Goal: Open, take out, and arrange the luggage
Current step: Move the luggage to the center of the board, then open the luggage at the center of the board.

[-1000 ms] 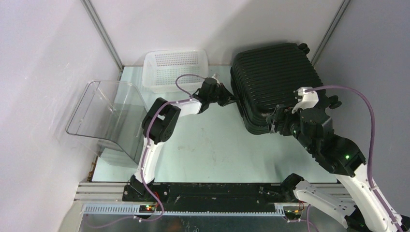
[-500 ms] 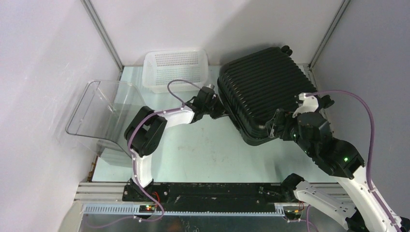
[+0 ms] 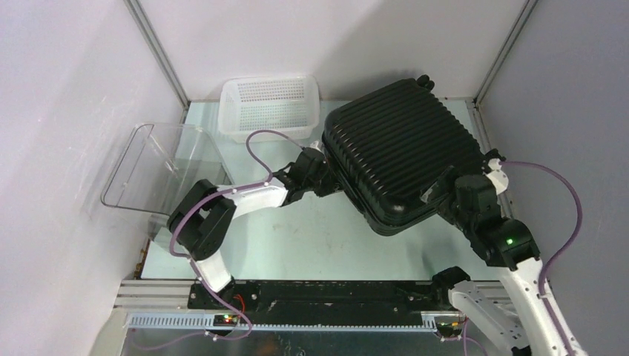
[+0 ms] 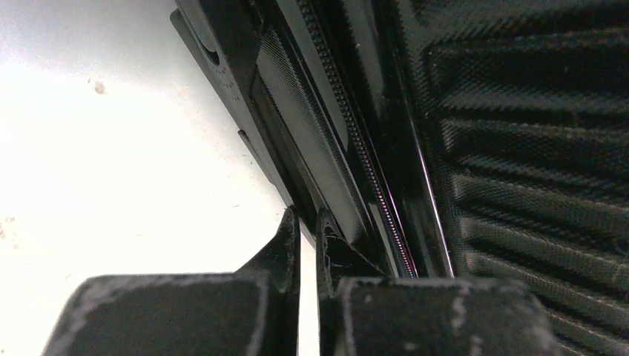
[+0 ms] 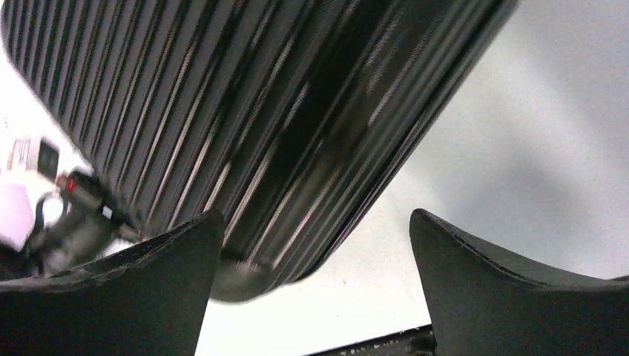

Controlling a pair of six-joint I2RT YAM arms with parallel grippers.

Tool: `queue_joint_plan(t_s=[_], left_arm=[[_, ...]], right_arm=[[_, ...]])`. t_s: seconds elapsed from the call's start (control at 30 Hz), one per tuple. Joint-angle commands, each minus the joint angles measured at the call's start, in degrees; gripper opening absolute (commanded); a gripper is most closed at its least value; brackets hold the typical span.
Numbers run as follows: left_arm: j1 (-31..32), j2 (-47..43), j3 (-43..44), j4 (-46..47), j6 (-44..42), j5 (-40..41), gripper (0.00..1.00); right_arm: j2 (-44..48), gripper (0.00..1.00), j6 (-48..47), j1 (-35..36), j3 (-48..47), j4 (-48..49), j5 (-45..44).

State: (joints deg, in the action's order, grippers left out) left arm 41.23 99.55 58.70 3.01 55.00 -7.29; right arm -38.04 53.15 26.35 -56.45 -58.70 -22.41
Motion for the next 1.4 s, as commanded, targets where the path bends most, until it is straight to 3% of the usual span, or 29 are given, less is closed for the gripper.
queue_joint_plan(t_s=[0.0, 0.1, 0.17, 0.23, 0.27, 0.33, 0.47, 0.67, 0.87, 1.13, 1.23, 1.37], left_arm=[[2.6, -6.7, -2.0, 1.7, -3.2, 0.2, 0.0], [3.0, -8.5, -3.9, 1.6, -2.5, 1.1, 0.05], [3.3, -10.0, -4.6, 1.0, -2.0, 1.7, 0.15], [3.4, -12.1, -4.3, -0.2, -1.9, 1.7, 0.34], [3.4, -12.5, -3.9, -1.8, -2.4, 1.6, 0.49], [3.4, -13.2, -1.4, -6.7, -4.5, 1.6, 0.64], [3.3, -14.4, 3.5, -14.0, -8.2, 4.0, 0.78], [0.9, -16.4, 8.5, -19.1, -10.8, 6.5, 0.87], [-6.4, -16.0, 12.0, -20.2, -13.0, 6.5, 0.97], [-16.8, -10.4, 19.2, -16.5, -16.8, -1.9, 0.99], [-18.0, -7.3, 22.3, -14.4, -18.7, -7.1, 0.99], [-18.7, -1.5, 28.5, -15.5, -21.0, -12.4, 0.96]], right_arm=[[0.0, 0.99, -2.5, -13.5, 1.2, 3.5, 9.0], [2.2, 0.99, -6.2, -21.6, 3.6, 6.2, 18.1], [3.5, 1.0, -7.7, -26.9, 5.7, 8.5, 24.1], [4.5, 1.0, -8.6, -32.6, 7.9, 10.7, 30.7], [5.3, 1.0, -9.0, -35.7, 8.6, 11.8, 33.7], [6.7, 1.0, -9.5, -39.8, 10.7, 13.2, 36.7], [7.5, 1.0, -9.8, -41.6, 11.9, 13.9, 35.3], [8.2, 1.0, -9.5, -42.7, 15.6, 19.0, 33.4], [6.7, 1.0, -7.6, -44.6, 17.9, 22.4, 34.0], [6.1, 1.0, -9.2, -46.4, 20.9, 28.3, 37.0], [6.1, 0.99, -10.8, -46.8, 21.0, 29.8, 38.7], [6.1, 0.97, -9.0, -49.0, 19.9, 26.6, 33.8]])
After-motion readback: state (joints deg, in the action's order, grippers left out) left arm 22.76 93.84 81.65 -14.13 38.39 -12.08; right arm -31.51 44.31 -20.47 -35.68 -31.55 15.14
